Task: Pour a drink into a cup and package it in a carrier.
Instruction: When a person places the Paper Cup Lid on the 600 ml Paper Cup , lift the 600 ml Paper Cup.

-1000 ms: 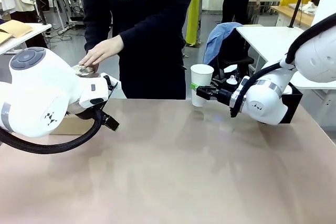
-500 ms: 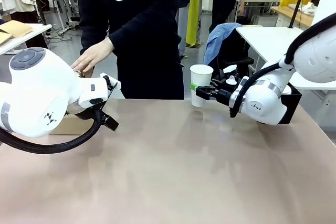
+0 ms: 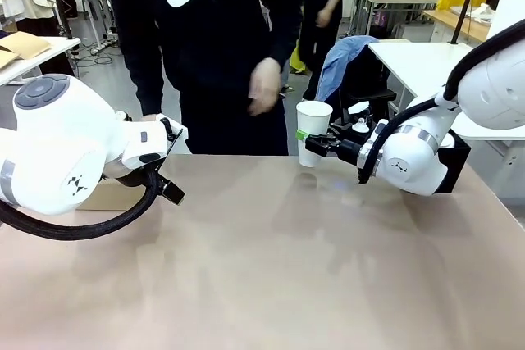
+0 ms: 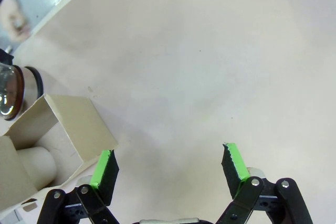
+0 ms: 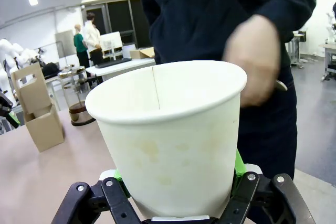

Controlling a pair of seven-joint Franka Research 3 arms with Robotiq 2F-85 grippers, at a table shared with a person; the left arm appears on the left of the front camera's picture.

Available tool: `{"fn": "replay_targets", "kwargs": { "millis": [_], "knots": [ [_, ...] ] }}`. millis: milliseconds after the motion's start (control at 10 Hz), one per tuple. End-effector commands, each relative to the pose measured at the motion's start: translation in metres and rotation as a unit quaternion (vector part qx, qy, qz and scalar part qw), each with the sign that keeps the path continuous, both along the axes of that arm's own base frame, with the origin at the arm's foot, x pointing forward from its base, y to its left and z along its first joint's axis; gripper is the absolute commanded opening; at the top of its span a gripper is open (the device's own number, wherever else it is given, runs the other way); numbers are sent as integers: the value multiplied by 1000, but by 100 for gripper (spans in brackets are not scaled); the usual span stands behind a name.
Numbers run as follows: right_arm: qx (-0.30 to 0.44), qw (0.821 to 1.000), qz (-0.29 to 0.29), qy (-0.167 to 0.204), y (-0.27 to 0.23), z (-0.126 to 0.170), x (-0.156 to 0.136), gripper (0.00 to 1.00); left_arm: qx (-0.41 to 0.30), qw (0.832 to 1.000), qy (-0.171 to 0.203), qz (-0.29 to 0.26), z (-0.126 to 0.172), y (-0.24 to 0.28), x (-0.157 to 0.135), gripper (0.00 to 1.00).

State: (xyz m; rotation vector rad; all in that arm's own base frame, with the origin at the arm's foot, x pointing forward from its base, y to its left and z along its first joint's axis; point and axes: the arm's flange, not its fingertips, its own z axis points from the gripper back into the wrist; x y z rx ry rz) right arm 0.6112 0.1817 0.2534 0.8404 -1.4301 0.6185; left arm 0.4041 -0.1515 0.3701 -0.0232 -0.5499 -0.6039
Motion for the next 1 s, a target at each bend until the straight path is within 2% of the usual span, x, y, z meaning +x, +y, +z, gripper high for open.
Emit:
{"fn": "replay_targets", "kwargs": {
  "millis": [0,900],
  "knots": [
    [-2,1000,-2,0,3,2,-1,80,0,1000,0,-1,0,0,0,100],
    [-2,1000,-2,0,3,2,-1,80,0,1000,0,-1,0,0,0,100]
  ]
}}
